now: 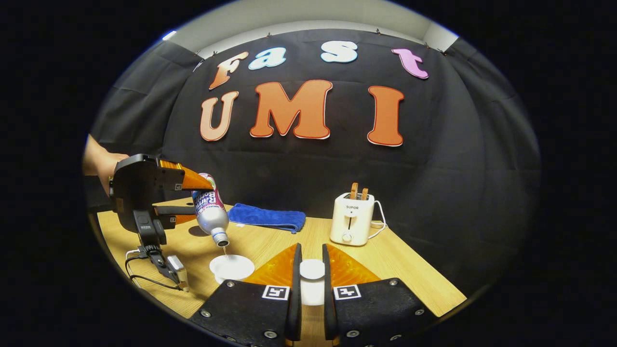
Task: Open the teacup lid with one hand, grasp the water bottle and pour water into the teacup with the other hand; after pouring, place the water bottle on the coaster and then close the teacup lid.
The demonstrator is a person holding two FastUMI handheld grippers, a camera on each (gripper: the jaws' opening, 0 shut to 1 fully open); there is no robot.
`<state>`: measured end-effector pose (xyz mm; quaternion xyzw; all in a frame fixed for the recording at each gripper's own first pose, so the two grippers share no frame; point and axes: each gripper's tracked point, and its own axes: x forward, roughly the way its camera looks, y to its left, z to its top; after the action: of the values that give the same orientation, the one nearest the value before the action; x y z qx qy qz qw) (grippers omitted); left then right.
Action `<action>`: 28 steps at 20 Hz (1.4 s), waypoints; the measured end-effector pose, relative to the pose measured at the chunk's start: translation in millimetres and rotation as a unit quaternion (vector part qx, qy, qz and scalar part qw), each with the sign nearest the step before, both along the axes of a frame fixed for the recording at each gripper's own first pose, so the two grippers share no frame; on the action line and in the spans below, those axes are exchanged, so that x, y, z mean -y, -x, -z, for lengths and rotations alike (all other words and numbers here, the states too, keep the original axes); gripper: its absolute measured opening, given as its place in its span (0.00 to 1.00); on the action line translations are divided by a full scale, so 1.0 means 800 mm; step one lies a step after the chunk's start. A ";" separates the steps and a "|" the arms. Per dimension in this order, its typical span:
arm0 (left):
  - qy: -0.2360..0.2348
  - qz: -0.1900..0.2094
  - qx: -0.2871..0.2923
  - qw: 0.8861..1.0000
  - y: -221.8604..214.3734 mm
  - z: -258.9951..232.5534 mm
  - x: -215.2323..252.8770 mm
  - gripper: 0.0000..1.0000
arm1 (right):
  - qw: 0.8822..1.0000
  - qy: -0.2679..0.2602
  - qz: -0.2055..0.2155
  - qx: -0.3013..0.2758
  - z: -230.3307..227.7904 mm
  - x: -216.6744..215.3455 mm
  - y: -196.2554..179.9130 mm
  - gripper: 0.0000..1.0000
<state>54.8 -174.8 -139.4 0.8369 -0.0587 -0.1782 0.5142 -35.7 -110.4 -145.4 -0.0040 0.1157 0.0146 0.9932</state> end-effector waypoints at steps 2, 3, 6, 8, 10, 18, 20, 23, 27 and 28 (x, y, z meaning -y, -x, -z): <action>0.025 -0.003 0.001 1.000 -0.001 -0.005 -0.002 0.82 | 1.000 -0.006 -0.001 0.001 -0.001 -0.004 -0.003 0.19; 0.039 -0.005 0.000 0.999 -0.001 -0.008 -0.003 0.83 | 1.000 -0.009 -0.002 0.001 -0.002 -0.006 -0.004 0.19; 0.092 -0.022 -0.004 0.996 -0.002 -0.016 -0.013 0.81 | 1.000 -0.016 -0.005 0.008 -0.006 -0.014 -0.008 0.19; 0.137 -0.032 -0.002 0.990 -0.003 -0.027 -0.019 0.81 | 1.000 -0.022 -0.011 0.013 -0.012 -0.025 -0.012 0.19; 0.188 -0.035 0.002 0.981 -0.003 -0.040 -0.022 0.81 | 0.999 -0.027 -0.015 0.017 -0.015 -0.036 -0.017 0.19; 0.448 -0.076 0.020 0.891 -0.027 -0.091 -0.060 0.80 | 0.998 -0.042 -0.044 0.028 -0.026 -0.084 -0.036 0.19; 0.513 -0.086 0.022 0.854 -0.032 -0.104 -0.073 0.82 | 0.997 -0.048 -0.057 0.026 -0.025 -0.103 -0.039 0.19; 0.613 -0.090 0.018 0.785 -0.040 -0.118 -0.095 0.80 | 0.996 -0.053 -0.066 0.029 -0.017 -0.127 -0.049 0.19; 0.698 -0.118 -0.007 0.706 -0.068 -0.118 -0.114 0.80 | 0.995 -0.056 -0.079 -0.002 0.022 -0.157 -0.054 0.19; 0.715 -0.128 -0.015 0.687 -0.072 -0.112 -0.120 0.80 | 0.995 -0.051 -0.080 -0.006 0.029 -0.161 -0.055 0.19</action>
<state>112.3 -79.2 -50.2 0.2121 -0.0529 -0.0276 0.9754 8.6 18.5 -168.4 0.0377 0.1204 0.1004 0.9869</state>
